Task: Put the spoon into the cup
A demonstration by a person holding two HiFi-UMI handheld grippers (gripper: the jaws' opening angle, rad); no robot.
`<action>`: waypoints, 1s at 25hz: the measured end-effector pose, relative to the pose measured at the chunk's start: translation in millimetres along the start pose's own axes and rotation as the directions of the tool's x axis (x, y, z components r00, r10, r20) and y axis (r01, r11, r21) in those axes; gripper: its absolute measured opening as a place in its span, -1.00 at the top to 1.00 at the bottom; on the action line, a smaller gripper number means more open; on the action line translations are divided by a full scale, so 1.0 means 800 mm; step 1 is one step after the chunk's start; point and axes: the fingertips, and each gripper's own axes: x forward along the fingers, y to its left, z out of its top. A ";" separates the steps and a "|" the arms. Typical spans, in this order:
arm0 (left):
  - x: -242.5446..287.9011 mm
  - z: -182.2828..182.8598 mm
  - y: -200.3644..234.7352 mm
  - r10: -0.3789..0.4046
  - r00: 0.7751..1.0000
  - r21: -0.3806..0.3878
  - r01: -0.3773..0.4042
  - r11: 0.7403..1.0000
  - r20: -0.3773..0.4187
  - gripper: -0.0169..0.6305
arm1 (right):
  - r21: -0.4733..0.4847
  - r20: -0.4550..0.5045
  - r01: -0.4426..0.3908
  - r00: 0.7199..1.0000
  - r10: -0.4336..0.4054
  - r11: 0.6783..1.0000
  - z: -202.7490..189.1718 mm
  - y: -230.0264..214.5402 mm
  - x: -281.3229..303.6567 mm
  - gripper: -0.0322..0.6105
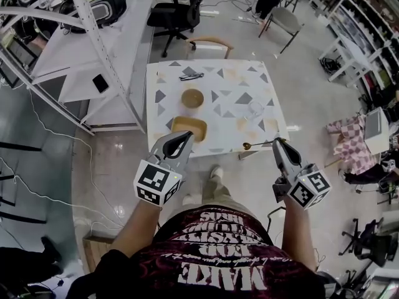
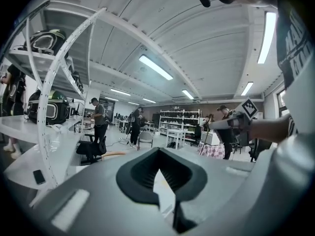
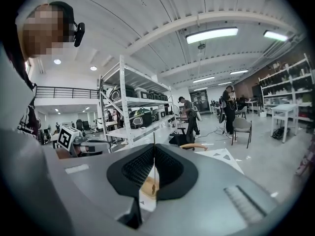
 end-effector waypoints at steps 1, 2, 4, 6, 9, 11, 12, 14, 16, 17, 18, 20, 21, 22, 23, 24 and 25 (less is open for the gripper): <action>0.004 0.000 -0.001 -0.001 1.000 0.004 0.002 1.000 -0.007 0.95 | 0.008 0.003 -0.001 1.000 0.001 1.000 -0.001 -0.005 0.002 0.79; 0.008 -0.001 -0.001 -0.002 1.000 0.007 0.002 1.000 -0.014 0.95 | 0.015 0.005 -0.002 1.000 0.002 1.000 -0.002 -0.011 0.005 0.79; 0.018 -0.003 0.001 0.000 1.000 0.010 0.000 1.000 -0.028 0.95 | 0.029 0.009 -0.006 1.000 0.005 1.000 -0.004 -0.023 0.013 0.79; 0.029 -0.006 0.006 0.004 0.999 0.008 -0.003 1.000 -0.042 0.95 | 0.041 0.013 -0.009 1.000 0.009 0.999 -0.005 -0.036 0.022 0.79; 0.051 -0.010 0.016 0.014 0.998 0.008 -0.013 1.000 -0.064 0.95 | 0.056 0.011 -0.013 1.000 0.012 0.998 -0.008 -0.060 0.038 0.79; 0.069 -0.011 0.022 0.019 0.997 0.006 -0.018 1.000 -0.078 0.95 | 0.066 0.003 -0.012 1.000 0.011 0.998 -0.010 -0.079 0.049 0.79; 0.079 -0.011 0.024 0.020 0.996 0.003 -0.019 1.000 -0.085 0.95 | 0.072 0.000 -0.013 1.000 0.013 0.997 -0.009 -0.088 0.055 0.79; 0.100 -0.013 0.027 0.018 0.995 -0.004 -0.018 1.000 -0.100 0.95 | 0.083 -0.008 -0.018 1.000 0.019 0.996 -0.009 -0.104 0.067 0.79; 0.123 -0.014 0.029 0.012 0.993 -0.011 -0.013 1.000 -0.114 0.95 | 0.094 -0.022 -0.019 1.000 0.022 0.995 -0.011 -0.122 0.079 0.79; 0.135 -0.013 0.031 0.007 0.993 -0.013 -0.009 1.000 -0.119 0.95 | 0.098 -0.028 -0.020 0.999 0.022 0.995 -0.012 -0.131 0.085 0.79; 0.147 -0.013 0.031 0.001 0.992 -0.014 -0.003 1.000 -0.124 0.95 | 0.103 -0.033 -0.019 0.999 0.023 0.995 -0.012 -0.141 0.091 0.79; 0.170 -0.012 0.033 -0.010 0.991 -0.014 0.008 1.000 -0.136 0.95 | 0.111 -0.042 -0.016 0.999 0.021 0.994 -0.014 -0.162 0.102 0.79; 0.182 -0.013 0.033 -0.015 0.990 -0.014 0.013 1.000 -0.144 0.95 | 0.115 -0.046 -0.014 0.999 0.019 0.993 -0.015 -0.172 0.107 0.79; 0.193 -0.014 0.033 -0.020 0.988 -0.014 0.018 1.000 -0.151 0.95 | 0.119 -0.050 -0.012 0.999 0.018 0.993 -0.015 -0.183 0.112 0.79; 0.204 -0.016 0.033 -0.024 0.987 -0.015 0.022 1.000 -0.159 0.95 | 0.123 -0.054 -0.011 0.998 0.018 0.992 -0.017 -0.193 0.118 0.79; 0.215 -0.017 0.033 -0.029 0.985 -0.016 0.027 1.000 -0.168 0.95 | 0.127 -0.057 -0.011 0.998 0.019 0.992 -0.018 -0.202 0.123 0.79; 0.226 -0.019 0.032 -0.034 0.984 -0.017 0.032 0.999 -0.176 0.95 | 0.131 -0.062 -0.011 0.998 0.019 0.991 -0.020 -0.212 0.128 0.79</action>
